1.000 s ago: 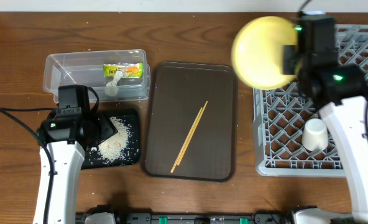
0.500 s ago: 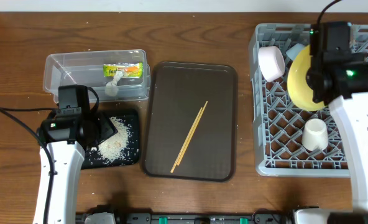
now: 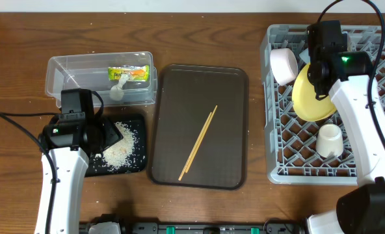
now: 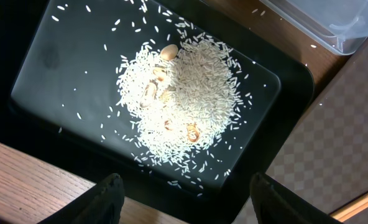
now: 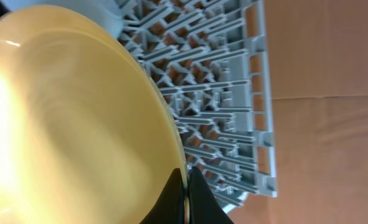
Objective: Sort waste into correct bins and load items into the dishwasher rack
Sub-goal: 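Carry the yellow plate with the right gripper and stand it in the rack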
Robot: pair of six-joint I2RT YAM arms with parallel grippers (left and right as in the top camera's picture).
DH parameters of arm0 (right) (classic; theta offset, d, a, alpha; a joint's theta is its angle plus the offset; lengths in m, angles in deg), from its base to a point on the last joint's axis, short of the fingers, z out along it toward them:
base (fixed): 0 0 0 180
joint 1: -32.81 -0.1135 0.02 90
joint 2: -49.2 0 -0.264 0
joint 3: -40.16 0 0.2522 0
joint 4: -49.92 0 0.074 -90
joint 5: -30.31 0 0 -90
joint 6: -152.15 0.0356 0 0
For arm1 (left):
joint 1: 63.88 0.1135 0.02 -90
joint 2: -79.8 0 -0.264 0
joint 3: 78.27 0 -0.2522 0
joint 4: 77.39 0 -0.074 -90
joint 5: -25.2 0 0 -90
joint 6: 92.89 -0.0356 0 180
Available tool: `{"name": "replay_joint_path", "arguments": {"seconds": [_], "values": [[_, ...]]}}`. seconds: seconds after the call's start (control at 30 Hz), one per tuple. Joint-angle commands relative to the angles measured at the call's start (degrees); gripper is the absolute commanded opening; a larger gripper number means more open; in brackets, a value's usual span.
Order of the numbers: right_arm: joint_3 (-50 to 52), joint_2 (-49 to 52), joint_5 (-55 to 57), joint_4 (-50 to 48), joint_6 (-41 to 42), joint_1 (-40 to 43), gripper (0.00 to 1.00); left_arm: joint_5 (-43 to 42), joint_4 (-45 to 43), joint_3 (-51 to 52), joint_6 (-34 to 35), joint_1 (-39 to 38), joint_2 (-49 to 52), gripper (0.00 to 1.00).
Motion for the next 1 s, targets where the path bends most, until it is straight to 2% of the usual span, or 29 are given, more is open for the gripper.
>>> {"name": "replay_joint_path", "arguments": {"seconds": [0.0,0.13,0.3,0.6,0.77,0.97], "values": [[-0.2,0.8,-6.8,0.0,3.5,0.1,0.01,0.5,0.1,-0.3,0.5,0.2,-0.4,0.68],[-0.2,0.8,-18.1,0.0,3.5,0.1,0.05,0.5,0.1,-0.3,0.5,0.2,-0.4,0.68],[-0.2,0.8,-28.2,0.0,3.5,0.1,0.17,0.5,0.1,-0.3,0.5,0.2,-0.4,0.68],[-0.3,-1.8,-30.1,1.1,3.5,0.1,0.31,0.5,0.1,-0.3,0.5,0.2,-0.4,0.68],[-0.3,-7.5,-31.7,0.1,7.1,0.0,0.47,0.5,0.2,-0.3,0.5,0.2,-0.4,0.68],[-0.3,-11.8,-44.9,-1.8,7.6,-0.5,0.48,0.5,0.3,-0.3,0.5,0.2,-0.4,0.68]]}}
